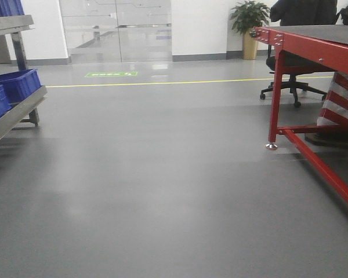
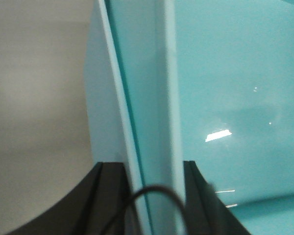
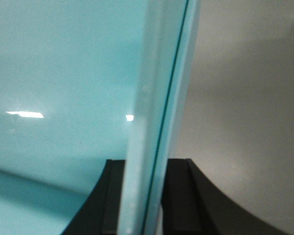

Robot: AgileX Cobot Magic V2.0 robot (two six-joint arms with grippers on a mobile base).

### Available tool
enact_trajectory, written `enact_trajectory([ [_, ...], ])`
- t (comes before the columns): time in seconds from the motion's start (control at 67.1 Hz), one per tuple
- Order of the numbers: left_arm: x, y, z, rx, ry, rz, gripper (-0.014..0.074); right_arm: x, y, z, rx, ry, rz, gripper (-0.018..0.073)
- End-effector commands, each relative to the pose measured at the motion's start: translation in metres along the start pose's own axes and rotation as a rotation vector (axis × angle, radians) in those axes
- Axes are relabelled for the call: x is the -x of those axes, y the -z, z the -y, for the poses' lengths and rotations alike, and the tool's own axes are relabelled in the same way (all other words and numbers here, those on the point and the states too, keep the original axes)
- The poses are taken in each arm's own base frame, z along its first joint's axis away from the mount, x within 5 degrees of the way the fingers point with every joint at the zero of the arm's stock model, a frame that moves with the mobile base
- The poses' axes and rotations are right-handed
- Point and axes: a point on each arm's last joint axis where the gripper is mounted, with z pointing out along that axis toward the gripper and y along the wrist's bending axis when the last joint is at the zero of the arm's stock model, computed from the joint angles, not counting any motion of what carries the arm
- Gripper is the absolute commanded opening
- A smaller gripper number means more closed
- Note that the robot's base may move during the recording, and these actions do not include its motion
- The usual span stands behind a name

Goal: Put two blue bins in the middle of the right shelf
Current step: 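Hold the bin with both grippers while the base turns toward the open floor, then hold the bin with both grippers while the base drives across the floor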

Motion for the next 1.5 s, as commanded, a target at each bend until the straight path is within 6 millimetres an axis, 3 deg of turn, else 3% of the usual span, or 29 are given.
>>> enact_trajectory([
  [0.0, 0.0179, 0.0136, 0.0035, -0.025, 0.045, 0.16, -0.0111, 0.0102, 0.0129, -0.0002, -0.005, 0.059, 0.099, -0.0154],
  [1.489, 0.0196, 0.0139, 0.0035, -0.025, 0.045, 0.179, -0.0111, 0.012, 0.0131, -0.0005, -0.002, 0.06, 0.119, -0.0154],
])
